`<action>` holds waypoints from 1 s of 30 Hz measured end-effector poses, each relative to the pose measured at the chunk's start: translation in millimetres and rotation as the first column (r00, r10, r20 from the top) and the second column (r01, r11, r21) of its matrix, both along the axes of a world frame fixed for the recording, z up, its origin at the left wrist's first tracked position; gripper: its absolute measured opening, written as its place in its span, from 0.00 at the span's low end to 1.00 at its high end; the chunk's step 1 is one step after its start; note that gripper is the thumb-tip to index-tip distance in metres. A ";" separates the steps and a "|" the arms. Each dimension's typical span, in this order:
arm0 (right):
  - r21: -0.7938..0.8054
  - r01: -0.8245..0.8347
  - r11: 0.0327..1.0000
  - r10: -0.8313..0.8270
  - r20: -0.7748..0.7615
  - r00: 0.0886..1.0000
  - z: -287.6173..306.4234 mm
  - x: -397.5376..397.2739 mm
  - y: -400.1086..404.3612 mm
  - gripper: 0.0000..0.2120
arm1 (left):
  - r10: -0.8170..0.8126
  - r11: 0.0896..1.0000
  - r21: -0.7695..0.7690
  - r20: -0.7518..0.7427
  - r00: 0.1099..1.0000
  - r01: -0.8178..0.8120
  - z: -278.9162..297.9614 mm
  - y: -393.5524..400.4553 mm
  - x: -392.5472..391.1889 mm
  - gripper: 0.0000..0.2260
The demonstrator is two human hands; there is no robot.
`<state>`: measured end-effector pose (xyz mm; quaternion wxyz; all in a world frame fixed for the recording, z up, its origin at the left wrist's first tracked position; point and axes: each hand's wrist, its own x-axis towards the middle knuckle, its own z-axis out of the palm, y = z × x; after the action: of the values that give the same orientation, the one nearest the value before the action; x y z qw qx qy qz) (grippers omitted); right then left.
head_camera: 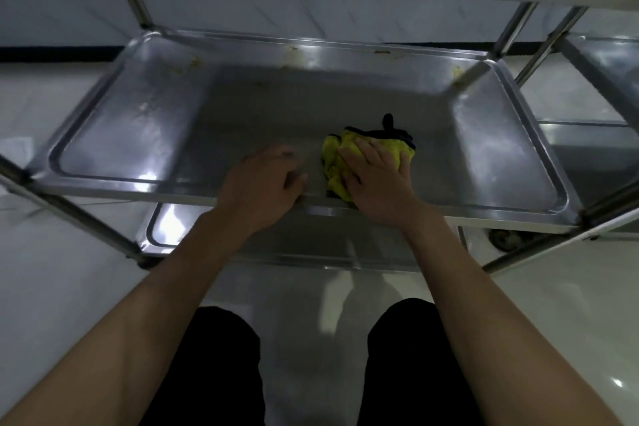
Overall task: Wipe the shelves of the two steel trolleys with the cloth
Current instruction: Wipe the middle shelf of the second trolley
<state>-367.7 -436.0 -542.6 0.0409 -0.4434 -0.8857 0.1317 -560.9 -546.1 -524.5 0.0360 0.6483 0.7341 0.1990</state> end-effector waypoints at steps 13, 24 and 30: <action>0.012 0.013 1.000 -0.013 0.010 1.000 -4.1 -25.9 -7.6 0.22 | 0.099 0.995 0.021 -0.117 0.988 -0.097 2.9 -73.3 -45.8 0.11; -0.034 -0.017 0.999 0.017 0.001 1.000 10.4 -3.7 -17.3 0.22 | 0.116 0.993 0.014 -0.130 0.985 -0.115 -1.3 -66.9 -29.1 0.11; 0.009 -0.001 1.000 0.001 -0.004 1.000 8.8 12.7 -20.9 0.22 | 0.145 0.988 0.086 -0.180 0.973 -0.131 -5.5 -66.2 -7.1 0.09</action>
<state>-355.0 -457.0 -533.7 0.0447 -0.4424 -0.8864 0.1286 -568.1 -612.2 -529.9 -0.0704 0.6124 0.7696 0.1665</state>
